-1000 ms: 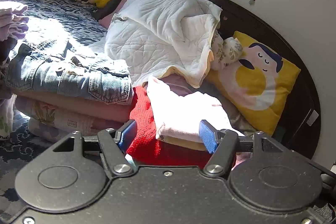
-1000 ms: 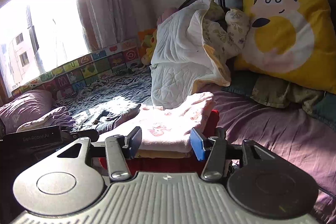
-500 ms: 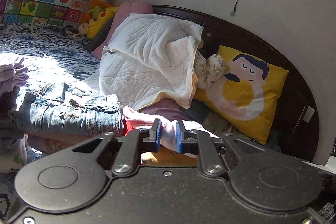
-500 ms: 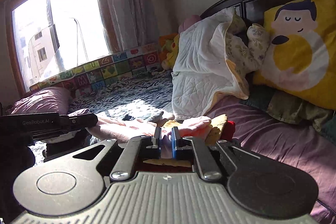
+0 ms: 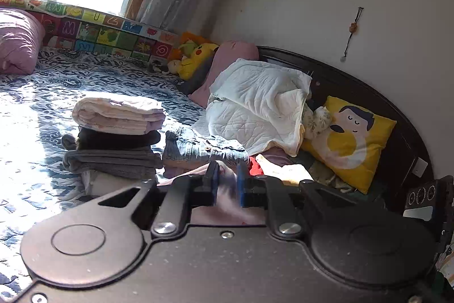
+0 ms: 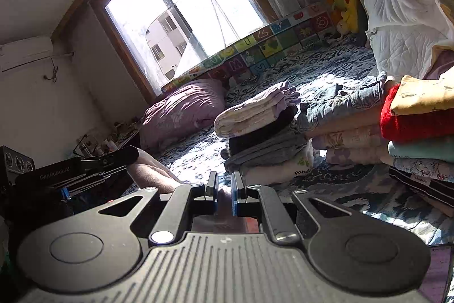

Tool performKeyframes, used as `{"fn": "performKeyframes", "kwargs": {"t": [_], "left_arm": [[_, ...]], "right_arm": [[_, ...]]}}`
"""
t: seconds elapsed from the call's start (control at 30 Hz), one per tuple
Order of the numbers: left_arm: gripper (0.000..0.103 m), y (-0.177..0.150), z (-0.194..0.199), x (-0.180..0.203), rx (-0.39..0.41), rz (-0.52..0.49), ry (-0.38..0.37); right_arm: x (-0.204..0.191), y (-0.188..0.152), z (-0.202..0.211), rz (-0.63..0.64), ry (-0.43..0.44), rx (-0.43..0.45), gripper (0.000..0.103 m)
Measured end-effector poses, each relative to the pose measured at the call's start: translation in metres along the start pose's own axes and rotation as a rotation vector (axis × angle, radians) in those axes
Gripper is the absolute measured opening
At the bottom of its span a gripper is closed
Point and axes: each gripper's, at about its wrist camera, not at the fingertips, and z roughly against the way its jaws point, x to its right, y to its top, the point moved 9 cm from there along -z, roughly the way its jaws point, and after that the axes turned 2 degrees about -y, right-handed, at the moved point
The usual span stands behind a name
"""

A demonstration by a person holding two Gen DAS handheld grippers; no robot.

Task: Fold clothes

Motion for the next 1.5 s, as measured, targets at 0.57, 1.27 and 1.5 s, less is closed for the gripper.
{"fn": "performKeyframes", "kwargs": {"t": [0.57,1.27,1.5], "left_arm": [[0.007,0.017,0.090,-0.110,0.099,0.000,0.210],[0.080,-0.171,0.326,-0.237,-0.342,-0.029,0.608],[0.086,-0.214,0.312,-0.242,-0.304,0.106,0.583]], "right_arm": [[-0.047,-0.137,-0.066,-0.165,-0.006,-0.285,0.071],[0.050,-0.070,0.079,0.927,-0.417,-0.542,0.097],[0.047,-0.087,0.077,0.834,-0.365,-0.428,0.097]]}}
